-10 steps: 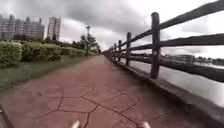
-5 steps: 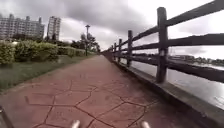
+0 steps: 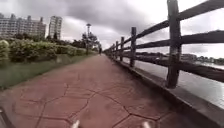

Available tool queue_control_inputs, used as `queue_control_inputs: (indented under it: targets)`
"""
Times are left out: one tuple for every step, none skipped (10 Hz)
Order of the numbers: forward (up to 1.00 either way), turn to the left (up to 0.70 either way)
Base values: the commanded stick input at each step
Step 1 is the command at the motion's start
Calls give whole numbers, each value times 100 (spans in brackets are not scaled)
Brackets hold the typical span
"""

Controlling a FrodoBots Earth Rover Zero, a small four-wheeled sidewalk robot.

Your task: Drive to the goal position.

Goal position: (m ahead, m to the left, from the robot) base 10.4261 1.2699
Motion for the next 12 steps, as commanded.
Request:
queue_control_inputs:
  targets:
    - [50, 0]
    - [50, 0]
    - [50, 0]
    - [50, 0]
    - [50, 0]
    - [50, 1]
    - [50, 50]
    - [50, 50]
    - [50, 43]
    - [50, 21]
    - [50, 0]
    - [50, 0]
